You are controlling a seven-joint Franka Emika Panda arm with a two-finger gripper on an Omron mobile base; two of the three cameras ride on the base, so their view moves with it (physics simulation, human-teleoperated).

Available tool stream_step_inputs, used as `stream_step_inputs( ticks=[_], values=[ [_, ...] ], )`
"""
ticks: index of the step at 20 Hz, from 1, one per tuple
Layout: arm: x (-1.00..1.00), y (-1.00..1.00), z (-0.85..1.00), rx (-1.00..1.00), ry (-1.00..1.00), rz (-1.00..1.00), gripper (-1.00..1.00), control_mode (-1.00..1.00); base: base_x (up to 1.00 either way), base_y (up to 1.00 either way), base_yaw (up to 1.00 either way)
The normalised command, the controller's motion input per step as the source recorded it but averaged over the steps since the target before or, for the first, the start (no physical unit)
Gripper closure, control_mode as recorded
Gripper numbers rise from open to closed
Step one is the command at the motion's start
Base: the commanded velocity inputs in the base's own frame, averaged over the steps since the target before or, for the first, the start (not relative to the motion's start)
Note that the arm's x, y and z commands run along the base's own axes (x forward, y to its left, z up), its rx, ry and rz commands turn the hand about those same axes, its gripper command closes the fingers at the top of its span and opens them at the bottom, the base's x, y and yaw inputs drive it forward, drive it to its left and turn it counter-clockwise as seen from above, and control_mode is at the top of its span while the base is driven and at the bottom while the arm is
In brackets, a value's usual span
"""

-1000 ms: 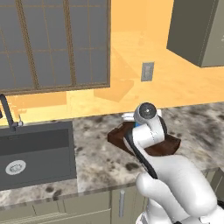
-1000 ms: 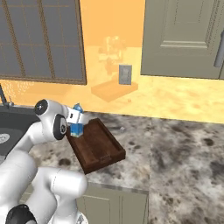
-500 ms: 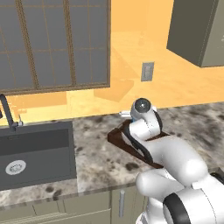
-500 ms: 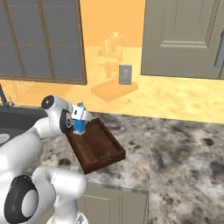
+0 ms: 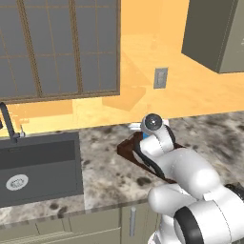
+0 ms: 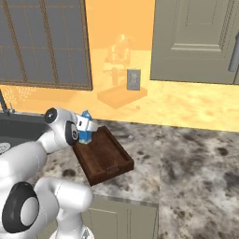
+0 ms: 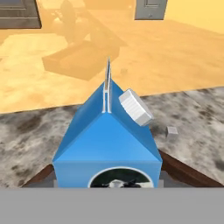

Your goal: Take out the milk from the fridge and place it on the tray on the counter. Then take the sugar cube near the tray and place it in the tray.

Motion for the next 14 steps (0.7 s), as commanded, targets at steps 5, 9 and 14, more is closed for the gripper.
stream_step_inputs(
  ticks=[5,9,14],
  values=[
    [0.11,0.08,-0.05,0.0,0.0,0.0,1.0,-1.0,0.0,0.0,0.0],
    [0.24,0.0,-0.11,0.0,0.11,0.0,1.0,-1.0,0.0,0.0,0.0],
    [0.07,0.0,-0.14,0.0,0.03,0.0,1.0,-1.0,0.0,0.0,0.0]
  ],
)
